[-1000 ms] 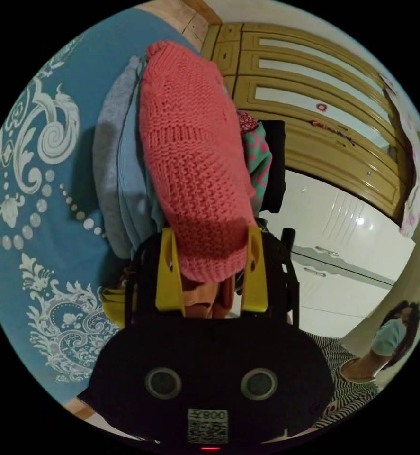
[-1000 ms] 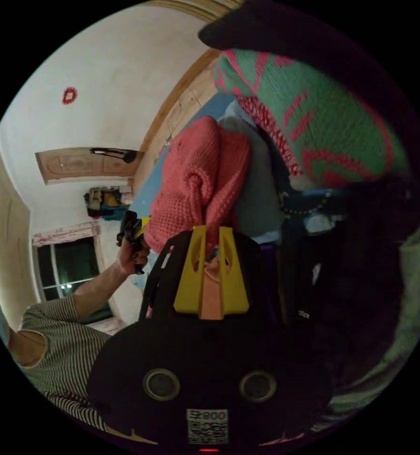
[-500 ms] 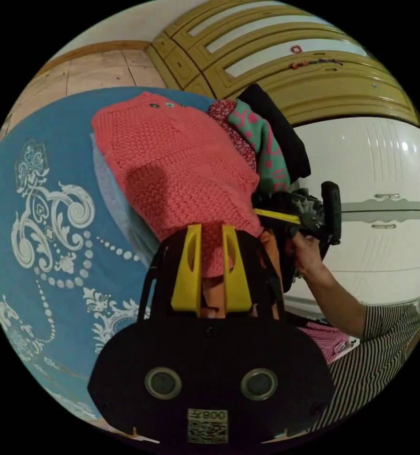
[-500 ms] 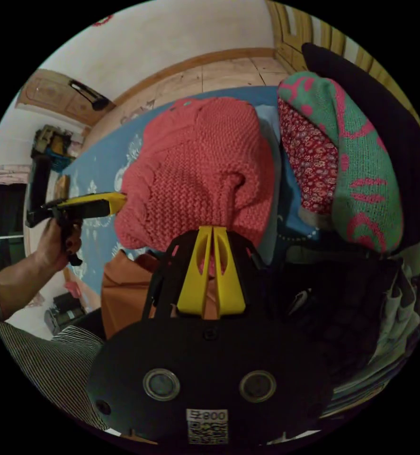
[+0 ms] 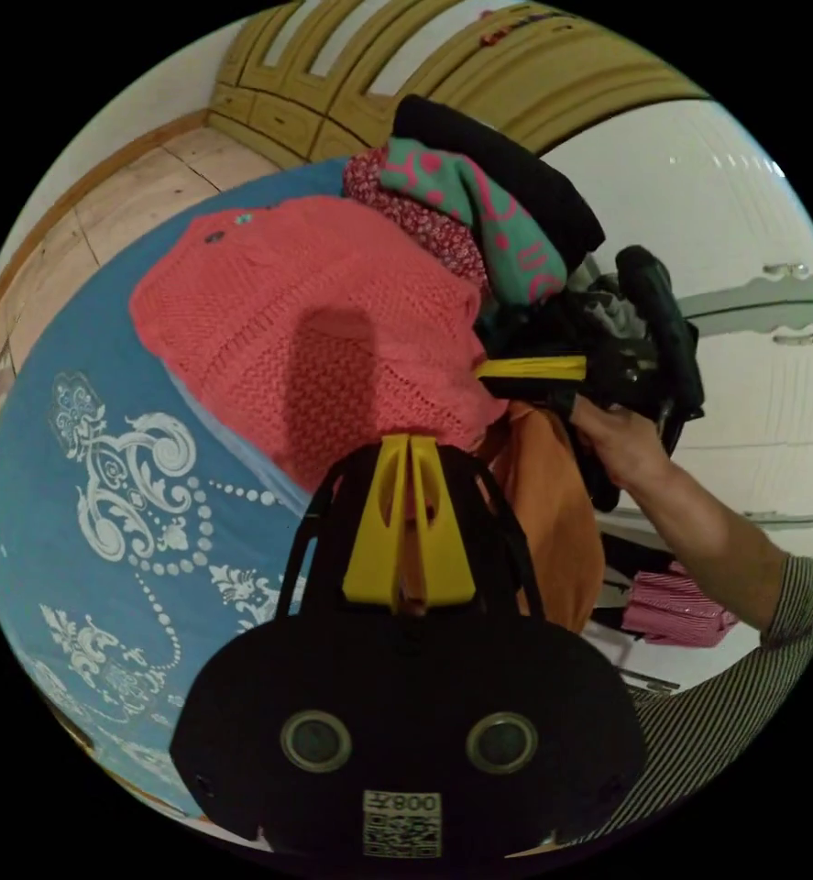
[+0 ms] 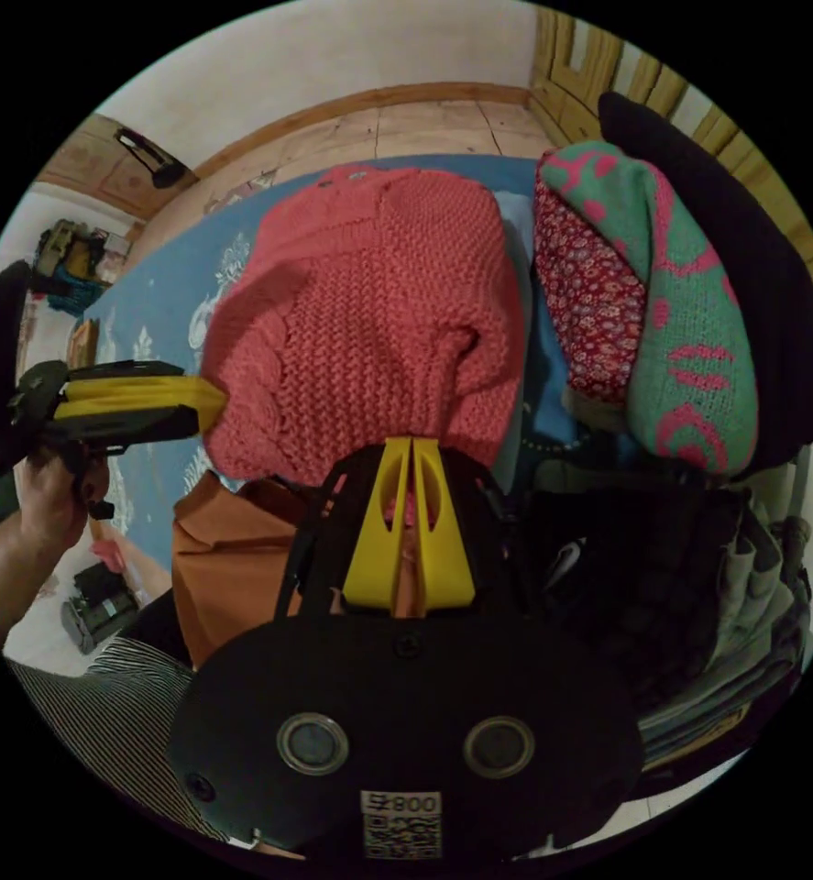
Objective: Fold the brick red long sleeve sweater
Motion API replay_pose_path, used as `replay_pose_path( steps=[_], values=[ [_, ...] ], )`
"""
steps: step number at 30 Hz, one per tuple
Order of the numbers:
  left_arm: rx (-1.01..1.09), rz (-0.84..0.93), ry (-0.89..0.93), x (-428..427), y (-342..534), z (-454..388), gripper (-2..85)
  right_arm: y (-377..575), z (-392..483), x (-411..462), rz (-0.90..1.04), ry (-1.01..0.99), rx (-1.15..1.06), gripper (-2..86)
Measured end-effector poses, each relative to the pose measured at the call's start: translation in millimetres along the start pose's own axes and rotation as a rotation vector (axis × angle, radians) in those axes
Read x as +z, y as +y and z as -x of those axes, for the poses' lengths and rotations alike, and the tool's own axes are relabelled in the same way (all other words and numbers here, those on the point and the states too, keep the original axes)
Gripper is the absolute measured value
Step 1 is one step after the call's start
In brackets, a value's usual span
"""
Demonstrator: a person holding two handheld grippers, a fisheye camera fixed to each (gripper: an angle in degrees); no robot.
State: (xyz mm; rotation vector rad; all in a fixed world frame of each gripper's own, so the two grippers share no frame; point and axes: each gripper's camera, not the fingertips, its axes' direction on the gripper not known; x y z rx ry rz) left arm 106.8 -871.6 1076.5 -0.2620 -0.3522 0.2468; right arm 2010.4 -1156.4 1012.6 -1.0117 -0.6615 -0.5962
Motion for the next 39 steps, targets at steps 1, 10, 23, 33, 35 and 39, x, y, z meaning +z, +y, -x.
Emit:
replay_pose_path(
  steps=[1, 10, 23, 33, 35, 39],
  values=[
    [-0.022, 0.014, 0.05, 1.5, 1.5, -0.1, 0.5, -1.2, 10.2, 4.7, 0.031, 0.03, 0.008, 0.1],
    [-0.007, -0.041, -0.033, -48.6, 61.9, -21.1, 0.8, 19.2, 80.9, -3.8, -0.011, -0.041, 0.046, 0.2],
    [-0.093, 0.063, -0.07, -115.0, 255.9, 12.0, 7.7, 105.8, 242.6, 22.3, -0.113, -0.133, 0.097, 0.4],
    [-0.3, 0.082, -0.08, -194.2, 447.2, 81.7, 10.7, 134.7, 472.1, 80.6, -0.145, -0.264, -0.077, 0.3],
    [-0.343, 0.076, -0.082, -217.7, 499.4, 100.9, 11.5, 138.2, 520.4, 97.3, -0.127, -0.276, -0.115, 0.2],
    [-0.399, 0.045, -0.091, -254.0, 585.0, 131.7, 12.2, 151.6, 639.3, 140.6, -0.082, -0.269, -0.202, 0.2]
  ],
)
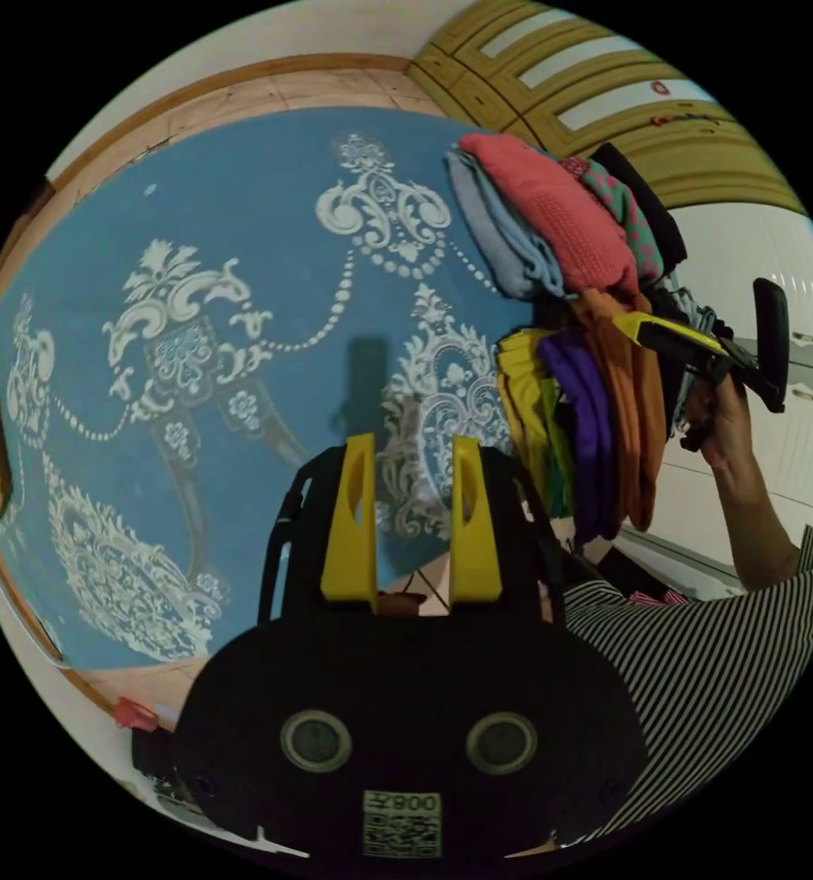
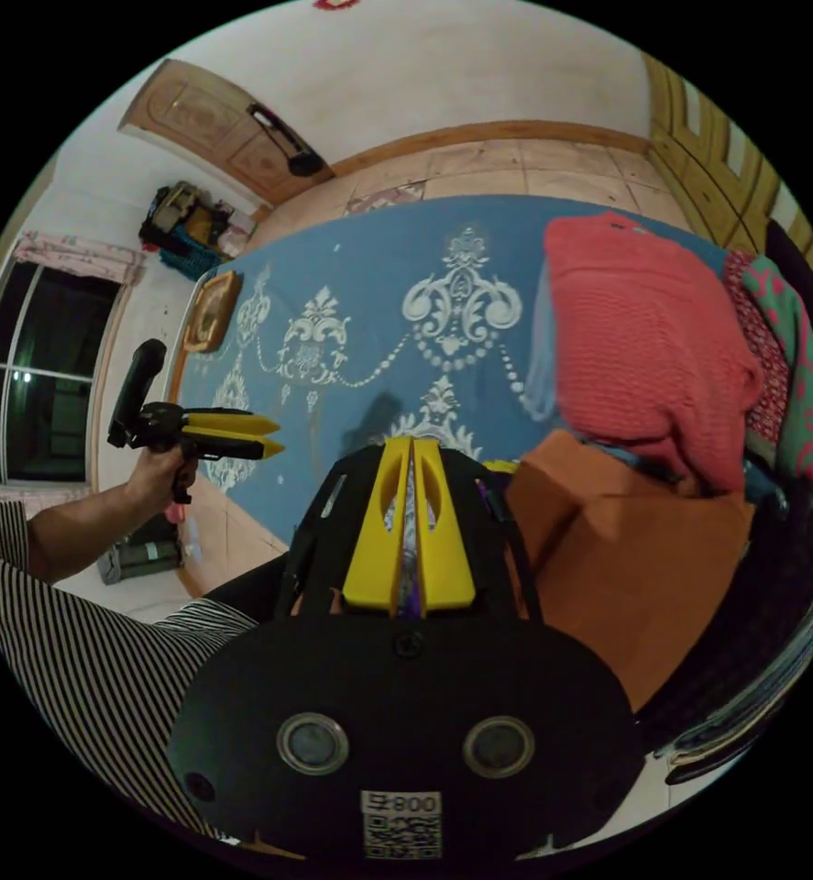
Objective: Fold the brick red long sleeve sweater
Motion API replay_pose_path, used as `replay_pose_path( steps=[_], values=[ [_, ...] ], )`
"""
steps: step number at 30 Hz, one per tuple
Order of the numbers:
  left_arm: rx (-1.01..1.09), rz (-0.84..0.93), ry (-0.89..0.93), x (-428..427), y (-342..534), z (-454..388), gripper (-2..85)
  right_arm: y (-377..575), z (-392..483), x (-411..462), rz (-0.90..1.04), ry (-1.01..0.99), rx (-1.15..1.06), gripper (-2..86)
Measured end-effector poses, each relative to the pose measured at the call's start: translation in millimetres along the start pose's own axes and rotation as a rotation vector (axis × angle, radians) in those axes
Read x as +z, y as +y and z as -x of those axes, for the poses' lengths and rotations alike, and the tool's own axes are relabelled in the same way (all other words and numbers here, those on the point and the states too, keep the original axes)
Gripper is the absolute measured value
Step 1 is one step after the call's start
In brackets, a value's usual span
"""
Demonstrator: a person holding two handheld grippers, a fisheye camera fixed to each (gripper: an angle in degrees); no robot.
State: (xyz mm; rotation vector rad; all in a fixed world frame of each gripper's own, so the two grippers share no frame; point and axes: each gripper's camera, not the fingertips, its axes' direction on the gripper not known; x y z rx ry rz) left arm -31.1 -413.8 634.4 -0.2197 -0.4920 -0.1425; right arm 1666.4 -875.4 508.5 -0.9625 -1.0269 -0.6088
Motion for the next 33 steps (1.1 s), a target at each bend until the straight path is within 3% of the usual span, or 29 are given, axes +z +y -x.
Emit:
replay_pose_path(
  steps=[17, 28, 33],
  values=[
    [-0.258, -0.032, -0.118, -98.7, 305.6, 322.4, 20.1, 23.3, 387.6, 359.3, 0.136, 0.066, -0.002, 6.6],
    [-0.522, -0.162, -0.173, -93.4, 451.1, 431.6, 22.3, 47.3, 534.1, 581.1, 0.073, 0.174, -0.041, 11.5],
    [-0.474, -0.269, -0.403, -94.2, 507.9, 436.4, 22.4, 76.5, 588.7, 672.4, 0.062, 0.195, -0.059, 13.1]
  ],
)
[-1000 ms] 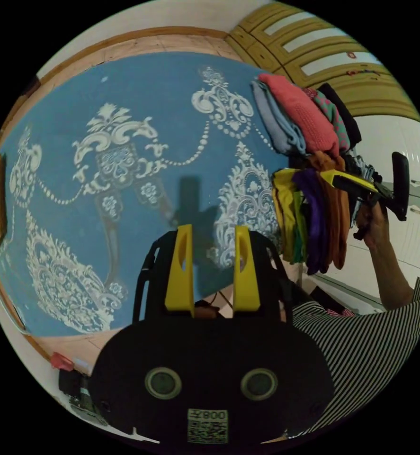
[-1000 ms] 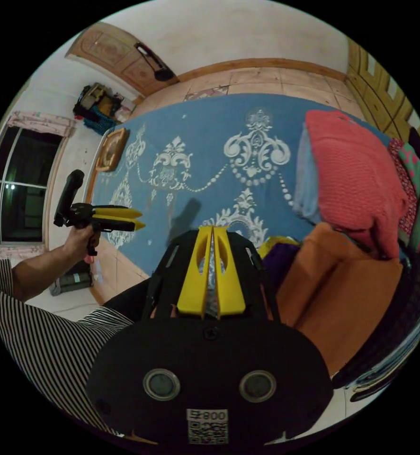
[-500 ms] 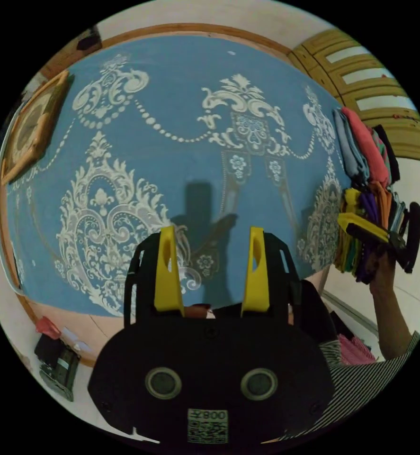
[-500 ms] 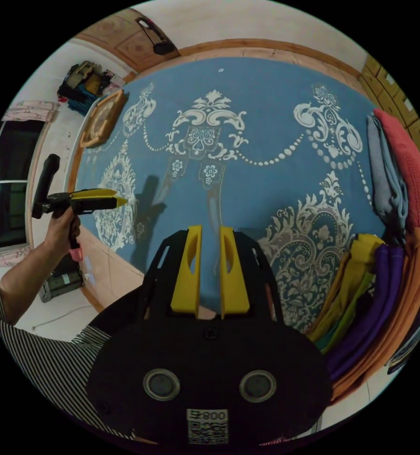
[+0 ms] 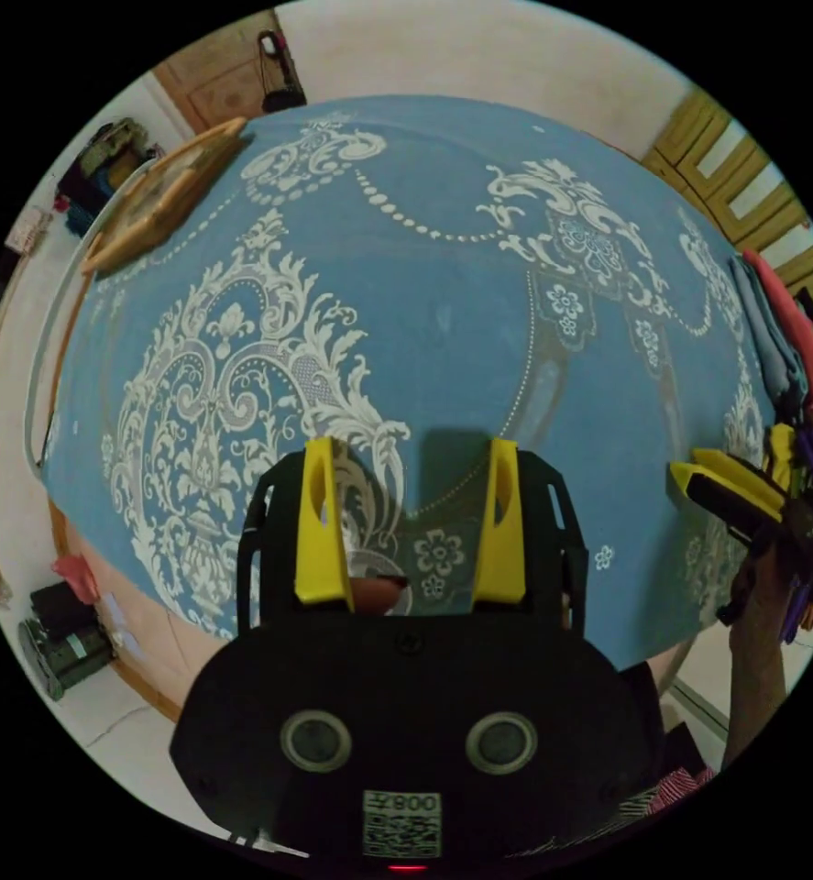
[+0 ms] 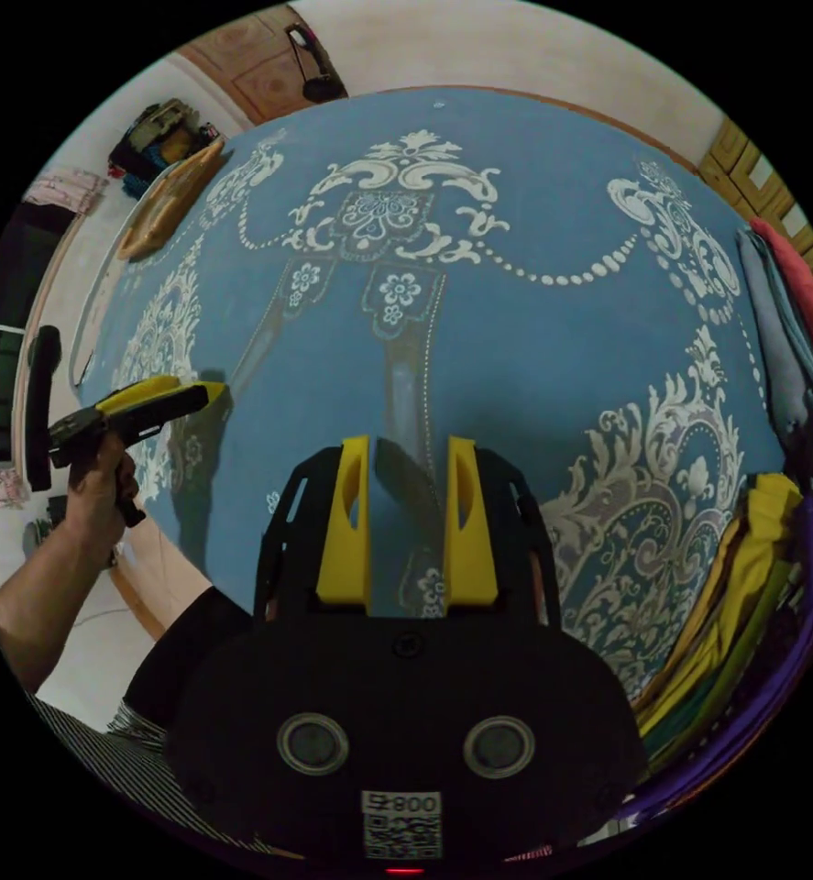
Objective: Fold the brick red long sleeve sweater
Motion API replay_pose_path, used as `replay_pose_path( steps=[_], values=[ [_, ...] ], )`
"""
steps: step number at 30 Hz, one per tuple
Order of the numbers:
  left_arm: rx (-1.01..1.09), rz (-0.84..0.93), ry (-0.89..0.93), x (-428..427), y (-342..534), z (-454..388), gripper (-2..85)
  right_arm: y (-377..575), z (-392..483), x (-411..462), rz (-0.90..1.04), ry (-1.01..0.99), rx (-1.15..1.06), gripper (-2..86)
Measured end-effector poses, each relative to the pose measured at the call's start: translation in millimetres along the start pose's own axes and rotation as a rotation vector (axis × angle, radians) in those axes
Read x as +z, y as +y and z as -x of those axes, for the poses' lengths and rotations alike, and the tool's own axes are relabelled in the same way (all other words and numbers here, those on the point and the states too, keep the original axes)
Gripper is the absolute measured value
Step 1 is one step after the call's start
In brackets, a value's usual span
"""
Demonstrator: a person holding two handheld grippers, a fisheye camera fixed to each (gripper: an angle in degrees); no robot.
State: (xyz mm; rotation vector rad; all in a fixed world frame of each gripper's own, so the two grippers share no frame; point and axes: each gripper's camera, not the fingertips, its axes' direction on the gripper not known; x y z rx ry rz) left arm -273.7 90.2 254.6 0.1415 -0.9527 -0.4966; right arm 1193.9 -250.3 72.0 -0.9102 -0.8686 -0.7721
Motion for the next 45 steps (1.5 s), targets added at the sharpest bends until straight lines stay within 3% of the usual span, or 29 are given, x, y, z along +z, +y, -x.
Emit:
replay_pose_path(
  steps=[10, 19, 45],
  values=[
    [-0.045, -0.179, -0.009, -10.6, 78.3, 90.2, 22.4, 46.5, 152.2, 116.9, -0.218, 0.184, 0.016, 17.3],
    [-0.057, -0.228, -0.008, -14.8, 130.4, 149.7, 22.4, 82.8, 235.0, 202.3, -0.344, 0.196, 0.05, 17.2],
    [-0.082, -0.287, -0.016, -5.0, 213.9, 228.6, 22.4, 126.0, 355.8, 371.4, -0.376, 0.234, 0.146, 16.8]
  ],
)
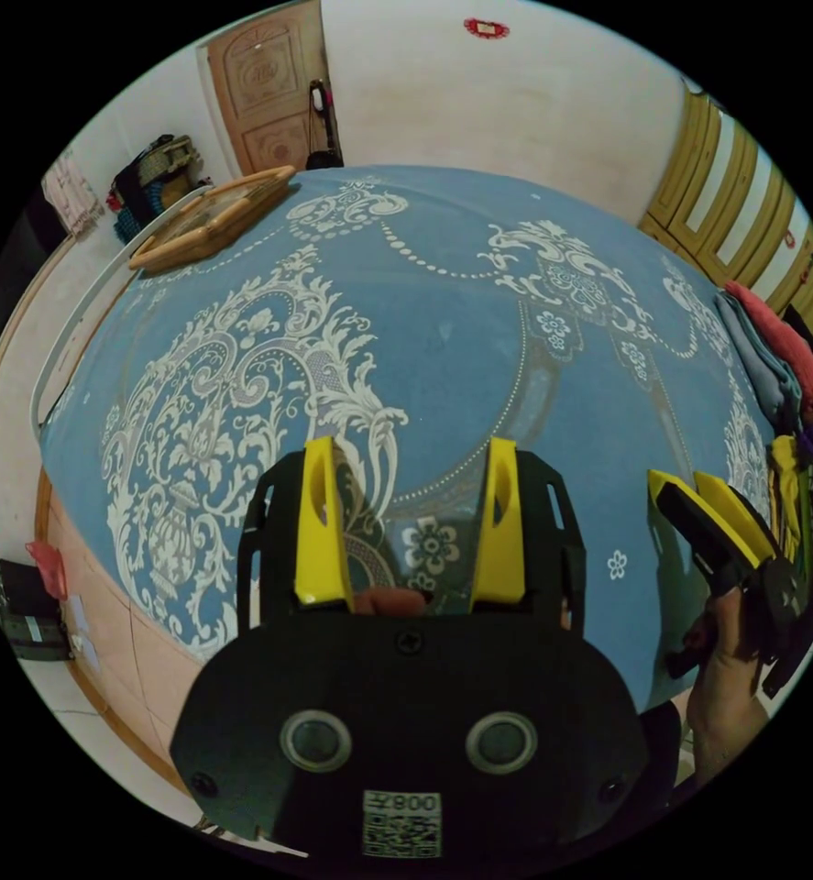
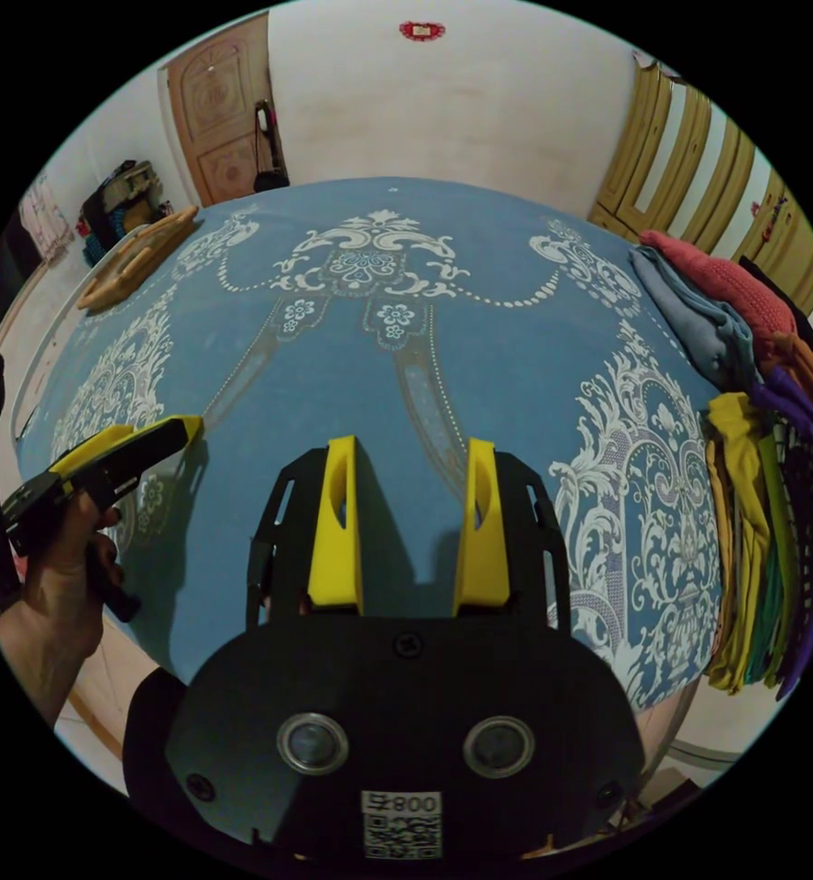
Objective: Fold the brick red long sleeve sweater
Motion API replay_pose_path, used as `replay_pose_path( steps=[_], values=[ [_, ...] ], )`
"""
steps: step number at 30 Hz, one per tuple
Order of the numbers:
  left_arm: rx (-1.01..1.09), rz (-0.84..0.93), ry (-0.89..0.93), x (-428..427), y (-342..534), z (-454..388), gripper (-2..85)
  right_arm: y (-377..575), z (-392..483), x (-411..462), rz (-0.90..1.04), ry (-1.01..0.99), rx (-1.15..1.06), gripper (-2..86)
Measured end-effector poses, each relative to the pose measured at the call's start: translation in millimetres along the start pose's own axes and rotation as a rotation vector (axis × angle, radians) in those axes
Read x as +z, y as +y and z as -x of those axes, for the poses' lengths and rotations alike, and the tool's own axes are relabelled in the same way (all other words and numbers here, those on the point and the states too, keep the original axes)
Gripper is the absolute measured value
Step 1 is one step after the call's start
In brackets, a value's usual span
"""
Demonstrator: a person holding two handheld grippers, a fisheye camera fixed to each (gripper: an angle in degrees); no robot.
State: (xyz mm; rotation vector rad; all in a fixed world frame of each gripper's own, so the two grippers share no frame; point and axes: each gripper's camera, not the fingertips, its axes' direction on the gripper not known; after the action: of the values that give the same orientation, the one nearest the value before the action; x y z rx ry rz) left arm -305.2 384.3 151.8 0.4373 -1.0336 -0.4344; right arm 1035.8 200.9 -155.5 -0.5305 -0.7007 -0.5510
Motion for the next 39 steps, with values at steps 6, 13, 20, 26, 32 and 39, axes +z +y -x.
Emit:
replay_pose_path(
  steps=[6, 13, 20, 26, 32, 39],
  values=[
    [0.001, -0.007, -0.006, 1.6, 9.8, 4.5, 22.4, 14.3, 10.7, 18.6, -0.001, -0.003, 0.002, 16.8],
    [0.0, -0.009, -0.004, 5.3, 18.1, 6.1, 22.3, 26.7, 16.8, 37.4, -0.003, -0.004, 0.003, 16.9],
    [-0.001, -0.01, 0.0, 10.0, 23.5, 3.9, 22.4, 33.8, 17.5, 51.6, -0.003, -0.004, 0.003, 16.9],
    [0.001, -0.009, -0.002, 14.3, 26.3, -0.7, 22.4, 37.2, 15.0, 62.1, -0.003, -0.003, 0.003, 16.8],
    [-0.012, -0.009, -0.002, 18.8, 28.1, -6.5, 22.3, 38.3, 10.8, 70.4, -0.004, 0.002, 0.001, 16.9],
    [-0.012, -0.011, -0.002, 23.6, 29.1, -13.0, 22.3, 37.5, 2.4, 77.5, -0.005, -0.002, 0.003, 16.8]
  ],
)
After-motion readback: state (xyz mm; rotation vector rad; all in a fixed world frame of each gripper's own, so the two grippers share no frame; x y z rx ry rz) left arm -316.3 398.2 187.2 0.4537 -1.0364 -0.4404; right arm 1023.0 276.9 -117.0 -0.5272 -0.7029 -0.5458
